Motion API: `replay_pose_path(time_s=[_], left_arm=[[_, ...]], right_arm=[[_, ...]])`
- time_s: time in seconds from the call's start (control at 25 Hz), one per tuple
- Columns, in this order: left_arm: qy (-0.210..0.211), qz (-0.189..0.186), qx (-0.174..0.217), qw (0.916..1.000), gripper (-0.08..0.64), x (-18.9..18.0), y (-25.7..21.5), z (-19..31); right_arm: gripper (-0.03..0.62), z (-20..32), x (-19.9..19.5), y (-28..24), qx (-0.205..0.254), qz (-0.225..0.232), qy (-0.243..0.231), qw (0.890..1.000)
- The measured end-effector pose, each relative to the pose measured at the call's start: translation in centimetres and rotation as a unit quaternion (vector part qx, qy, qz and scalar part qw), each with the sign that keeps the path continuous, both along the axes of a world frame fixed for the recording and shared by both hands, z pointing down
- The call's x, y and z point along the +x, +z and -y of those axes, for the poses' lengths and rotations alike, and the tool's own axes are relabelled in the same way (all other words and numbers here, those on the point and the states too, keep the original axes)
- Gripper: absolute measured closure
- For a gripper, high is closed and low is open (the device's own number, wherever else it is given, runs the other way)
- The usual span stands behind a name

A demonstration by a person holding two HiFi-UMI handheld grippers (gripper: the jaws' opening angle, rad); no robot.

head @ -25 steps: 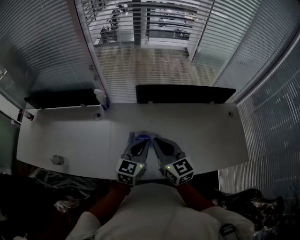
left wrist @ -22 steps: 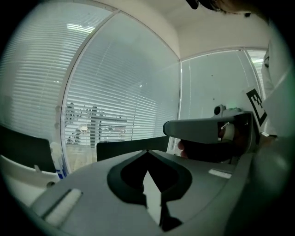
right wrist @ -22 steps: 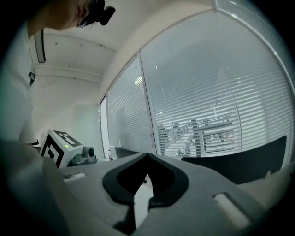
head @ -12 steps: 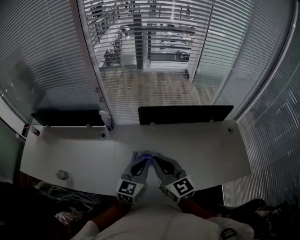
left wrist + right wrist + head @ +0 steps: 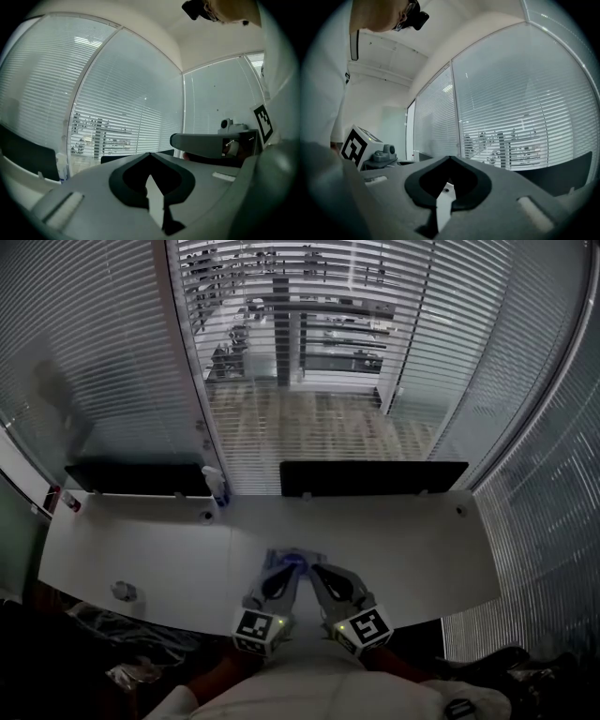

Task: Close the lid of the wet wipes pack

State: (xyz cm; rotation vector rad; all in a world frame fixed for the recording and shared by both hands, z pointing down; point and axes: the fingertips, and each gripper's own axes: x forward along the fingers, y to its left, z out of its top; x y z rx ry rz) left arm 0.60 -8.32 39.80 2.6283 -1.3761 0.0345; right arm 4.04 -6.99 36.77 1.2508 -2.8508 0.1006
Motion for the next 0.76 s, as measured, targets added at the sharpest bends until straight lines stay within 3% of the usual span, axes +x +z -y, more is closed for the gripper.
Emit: replay_pose_path(time_s=[0.76], left_arm=[[-0.016,0.004,-0.016,0.9997,0.558,-0.2,0.7,0.8]], right_arm=[[0.592,1.5,0.4,-0.1,0.011,0.005,-0.005,1.0]])
